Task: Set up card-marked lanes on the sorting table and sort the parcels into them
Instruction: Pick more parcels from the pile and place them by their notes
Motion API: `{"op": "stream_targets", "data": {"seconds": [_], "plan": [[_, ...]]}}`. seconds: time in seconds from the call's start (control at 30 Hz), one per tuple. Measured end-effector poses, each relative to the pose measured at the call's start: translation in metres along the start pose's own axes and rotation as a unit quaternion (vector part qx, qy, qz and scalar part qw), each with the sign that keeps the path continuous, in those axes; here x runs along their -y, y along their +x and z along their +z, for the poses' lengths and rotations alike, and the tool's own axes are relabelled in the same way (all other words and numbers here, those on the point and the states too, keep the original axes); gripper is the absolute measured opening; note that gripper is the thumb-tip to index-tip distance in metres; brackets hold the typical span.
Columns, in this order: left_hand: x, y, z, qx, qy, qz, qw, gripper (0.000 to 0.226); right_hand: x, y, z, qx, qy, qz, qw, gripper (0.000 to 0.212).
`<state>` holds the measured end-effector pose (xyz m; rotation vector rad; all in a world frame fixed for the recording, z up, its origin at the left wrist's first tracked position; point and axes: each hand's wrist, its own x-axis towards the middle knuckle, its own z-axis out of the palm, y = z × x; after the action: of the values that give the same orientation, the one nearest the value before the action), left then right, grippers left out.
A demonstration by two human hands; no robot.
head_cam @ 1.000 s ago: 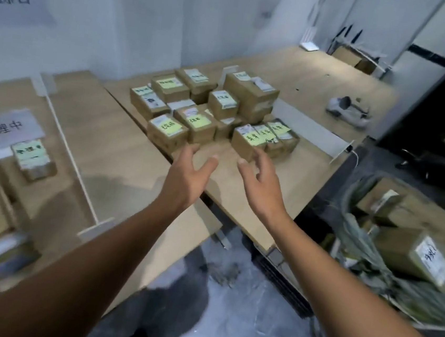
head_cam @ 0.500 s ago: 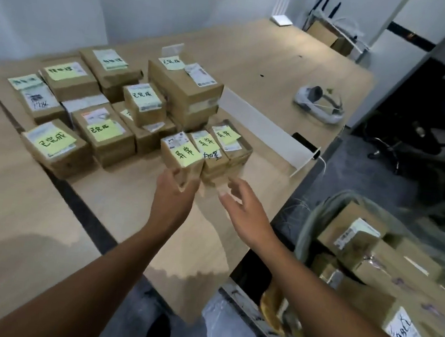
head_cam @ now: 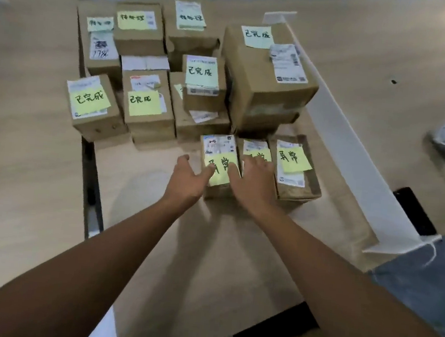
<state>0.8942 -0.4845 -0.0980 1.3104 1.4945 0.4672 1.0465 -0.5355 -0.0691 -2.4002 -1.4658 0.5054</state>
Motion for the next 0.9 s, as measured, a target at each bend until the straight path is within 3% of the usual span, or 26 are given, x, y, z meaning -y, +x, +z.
{"op": "stream_targets", "data": {"seconds": [0.1,0.17,0.27,0.4,0.47,0.67,0.9], "plan": [[0.005,0.010,0.023,0.033,-0.017,-0.027,0.999,0.073,-0.008,0.019,0.014,0.010,-0.106,-0.051,0.993,0.054],[0.009,0.007,0.033,0.024,-0.035,-0.014,0.999,0.056,-0.012,0.018,0.020,-0.007,-0.114,-0.067,0.991,0.052],[0.006,-0.007,0.035,-0.002,-0.048,-0.005,0.999,0.043,-0.013,0.014,0.018,-0.018,-0.075,-0.082,0.994,0.047],[-0.009,-0.039,0.010,-0.020,-0.119,-0.001,0.993,0.054,0.010,0.002,-0.003,-0.001,0.046,-0.105,0.993,0.038],[-0.015,-0.061,-0.015,-0.029,-0.152,0.012,0.988,0.061,0.030,-0.011,-0.016,0.019,0.136,-0.132,0.982,0.033],[-0.011,-0.128,-0.128,-0.120,-0.145,0.088,0.978,0.052,0.128,-0.054,-0.037,0.133,0.296,-0.218,0.920,0.052],[0.041,-0.231,-0.291,-0.260,-0.155,0.130,0.944,0.052,0.288,-0.161,-0.005,0.200,0.327,-0.355,0.853,0.070]]}}
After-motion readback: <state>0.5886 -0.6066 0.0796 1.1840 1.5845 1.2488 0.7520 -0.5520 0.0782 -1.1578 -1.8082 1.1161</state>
